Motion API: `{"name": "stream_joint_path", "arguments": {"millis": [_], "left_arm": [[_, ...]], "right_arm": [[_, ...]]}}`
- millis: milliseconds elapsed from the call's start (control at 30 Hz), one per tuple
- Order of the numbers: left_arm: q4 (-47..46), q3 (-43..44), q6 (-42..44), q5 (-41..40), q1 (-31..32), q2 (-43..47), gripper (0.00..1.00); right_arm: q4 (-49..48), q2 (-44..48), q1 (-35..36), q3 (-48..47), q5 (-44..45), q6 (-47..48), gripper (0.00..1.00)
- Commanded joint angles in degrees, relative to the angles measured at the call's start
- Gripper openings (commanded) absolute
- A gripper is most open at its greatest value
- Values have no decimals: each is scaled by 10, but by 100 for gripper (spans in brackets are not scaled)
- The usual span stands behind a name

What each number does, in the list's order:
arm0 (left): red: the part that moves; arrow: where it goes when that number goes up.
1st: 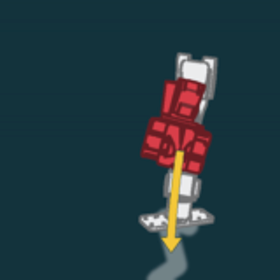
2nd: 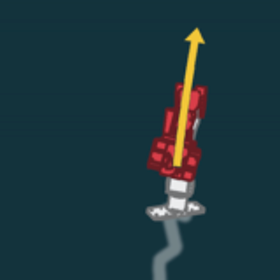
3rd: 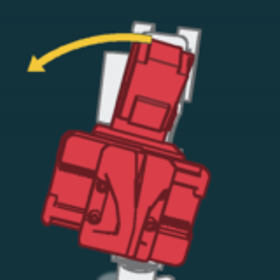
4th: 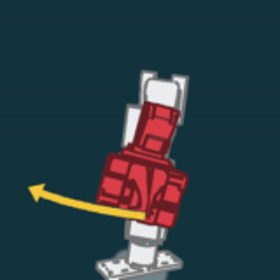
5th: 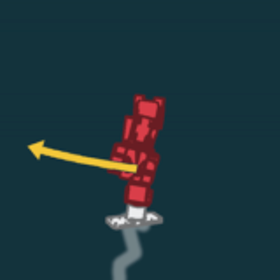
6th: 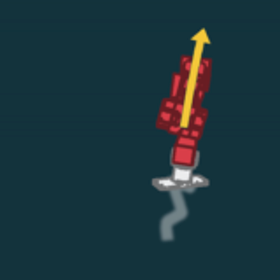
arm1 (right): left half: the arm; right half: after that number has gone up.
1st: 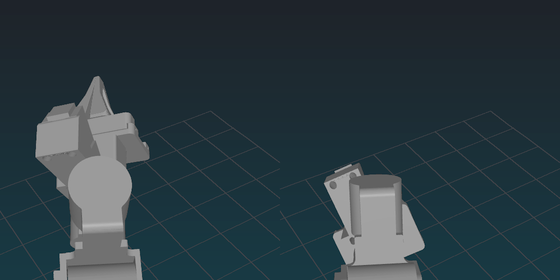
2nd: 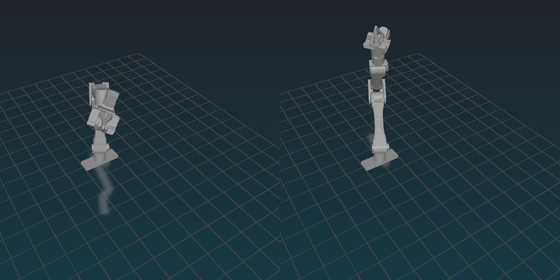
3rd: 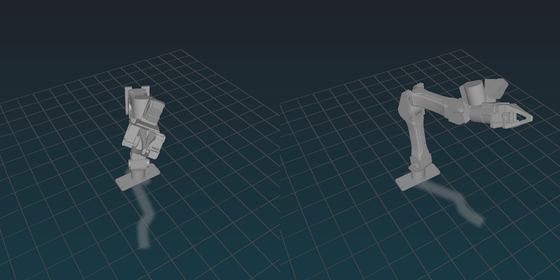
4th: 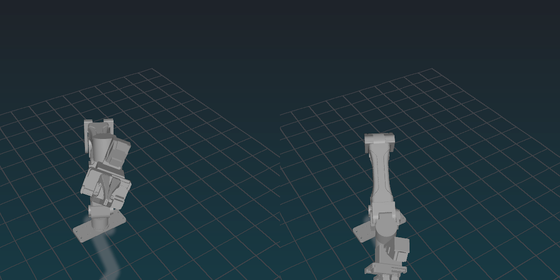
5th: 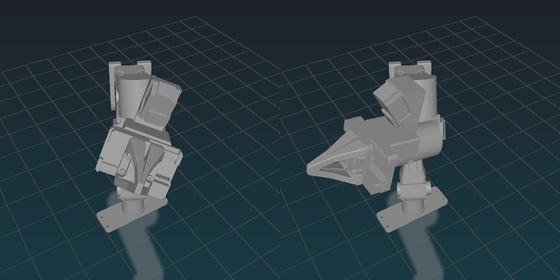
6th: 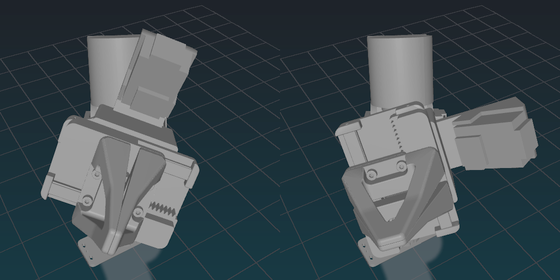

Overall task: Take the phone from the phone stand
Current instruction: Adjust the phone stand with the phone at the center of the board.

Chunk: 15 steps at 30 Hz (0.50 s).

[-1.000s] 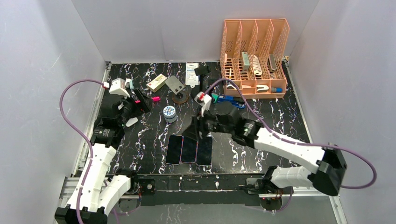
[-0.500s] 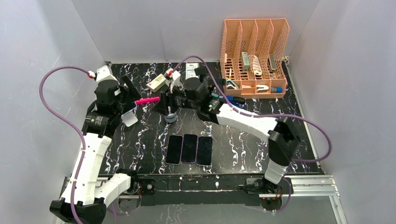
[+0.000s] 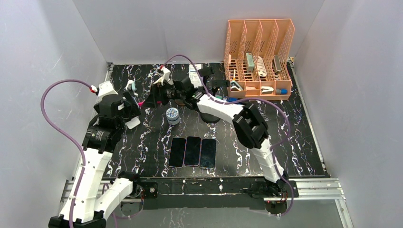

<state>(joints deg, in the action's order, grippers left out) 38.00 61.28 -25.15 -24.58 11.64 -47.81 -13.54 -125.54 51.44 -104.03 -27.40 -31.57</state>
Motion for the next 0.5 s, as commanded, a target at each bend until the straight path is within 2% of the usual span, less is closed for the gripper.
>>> {"name": "stream_joint_path", "arguments": {"millis": [0,267,467], "left_arm": [[5,-10,29,-66,24,17,79],[24,-33,-6,-163,46,43,80],[25,-32,-16,-164,53,52,80]], "right_arm": [[-39,-63,2,-107,-34,-38,99],[-78,-186,-4,-229,-58,-94,99],[-120,-237,-4,-276,-55,-119,99]]}}
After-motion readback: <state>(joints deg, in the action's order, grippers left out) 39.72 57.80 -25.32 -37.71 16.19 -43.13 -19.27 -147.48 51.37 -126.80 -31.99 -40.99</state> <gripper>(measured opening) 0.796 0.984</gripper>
